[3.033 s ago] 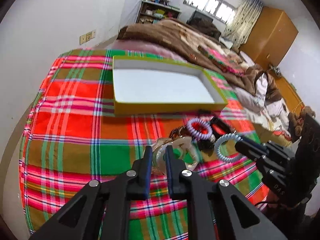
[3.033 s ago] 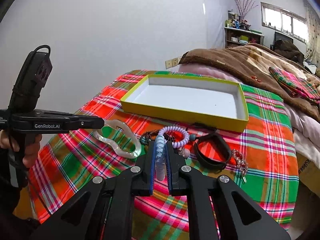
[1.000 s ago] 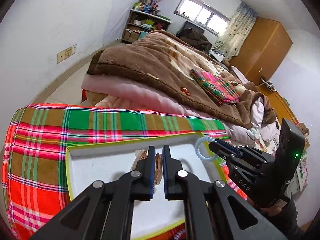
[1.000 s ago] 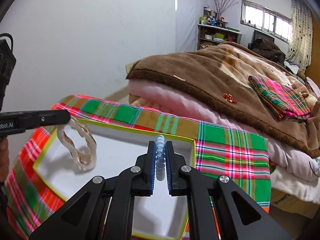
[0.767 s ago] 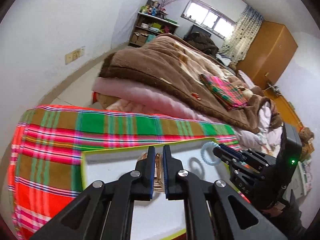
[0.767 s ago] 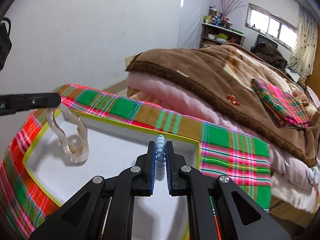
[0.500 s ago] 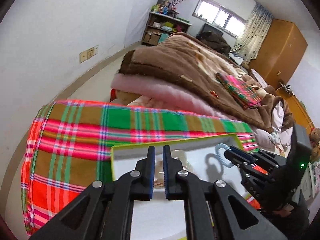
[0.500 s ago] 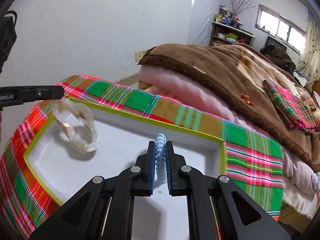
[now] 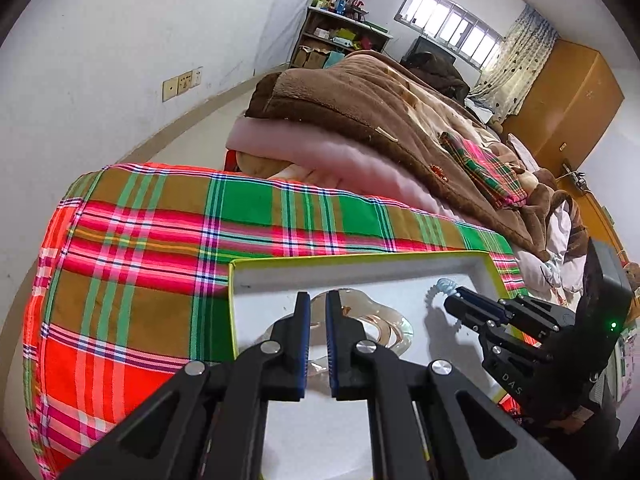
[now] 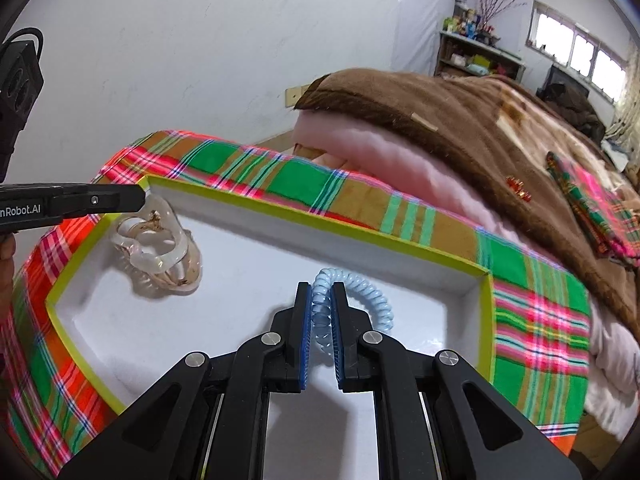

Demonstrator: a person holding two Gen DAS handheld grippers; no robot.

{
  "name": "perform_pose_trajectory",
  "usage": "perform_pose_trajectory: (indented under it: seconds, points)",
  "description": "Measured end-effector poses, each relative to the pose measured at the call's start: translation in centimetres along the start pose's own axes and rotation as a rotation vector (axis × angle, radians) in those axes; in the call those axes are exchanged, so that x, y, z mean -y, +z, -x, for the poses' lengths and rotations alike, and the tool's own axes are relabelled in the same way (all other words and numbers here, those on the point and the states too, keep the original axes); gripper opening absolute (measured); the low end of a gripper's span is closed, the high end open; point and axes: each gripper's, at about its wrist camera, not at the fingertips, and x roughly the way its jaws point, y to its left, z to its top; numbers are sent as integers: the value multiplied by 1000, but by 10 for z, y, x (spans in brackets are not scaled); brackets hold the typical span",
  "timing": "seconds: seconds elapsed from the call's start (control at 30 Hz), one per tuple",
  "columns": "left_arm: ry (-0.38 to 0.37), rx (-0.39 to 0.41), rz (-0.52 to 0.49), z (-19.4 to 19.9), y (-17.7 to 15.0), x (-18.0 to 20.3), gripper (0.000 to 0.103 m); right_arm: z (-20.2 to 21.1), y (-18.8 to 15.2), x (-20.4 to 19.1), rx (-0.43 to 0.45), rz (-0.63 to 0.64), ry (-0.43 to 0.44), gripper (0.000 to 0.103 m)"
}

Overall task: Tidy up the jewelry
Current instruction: 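Lower the claw clip into the box and open the left gripper while the right gripper releases the blue coil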

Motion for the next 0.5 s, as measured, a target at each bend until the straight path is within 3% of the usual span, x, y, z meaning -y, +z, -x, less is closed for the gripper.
perform_pose_trajectory:
  seconds: [0.4, 0.5]
  points:
    - [9, 4, -5, 10, -5, 4, 9, 2, 0, -1, -19, -34, 24, 13]
    - [19, 14, -10, 17, -7, 7, 14, 10, 0, -2, -6, -37, 21, 17]
